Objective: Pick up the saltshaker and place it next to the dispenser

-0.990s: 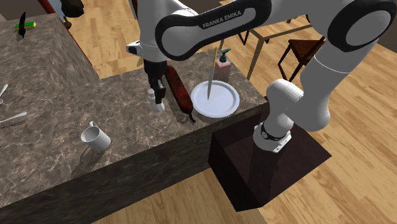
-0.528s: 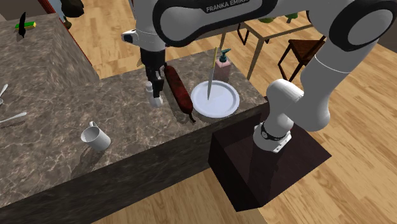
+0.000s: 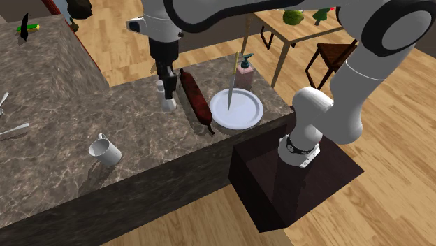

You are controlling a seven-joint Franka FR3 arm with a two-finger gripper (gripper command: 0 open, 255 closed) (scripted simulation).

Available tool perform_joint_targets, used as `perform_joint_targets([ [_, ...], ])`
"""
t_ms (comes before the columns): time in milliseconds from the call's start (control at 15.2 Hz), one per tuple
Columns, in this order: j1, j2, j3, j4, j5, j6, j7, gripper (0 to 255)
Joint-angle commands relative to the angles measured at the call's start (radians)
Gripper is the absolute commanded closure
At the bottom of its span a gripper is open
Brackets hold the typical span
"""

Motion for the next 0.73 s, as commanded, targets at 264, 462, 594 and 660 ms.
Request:
perform_joint_targets([
  [264,-0.049,-0.173,0.005,-0.124,-0.096,-0.024,-0.008,255],
  [462,-0.088,-0.266,0.007,-0.19,-0.145,-0.045,-0.021,255],
  [594,-0.116,-0.325,0.006,-0.227,-0.175,-0.063,-0.034,255],
  [660,-0.131,-0.353,0.005,-0.243,-0.19,-0.073,-0.042,255],
])
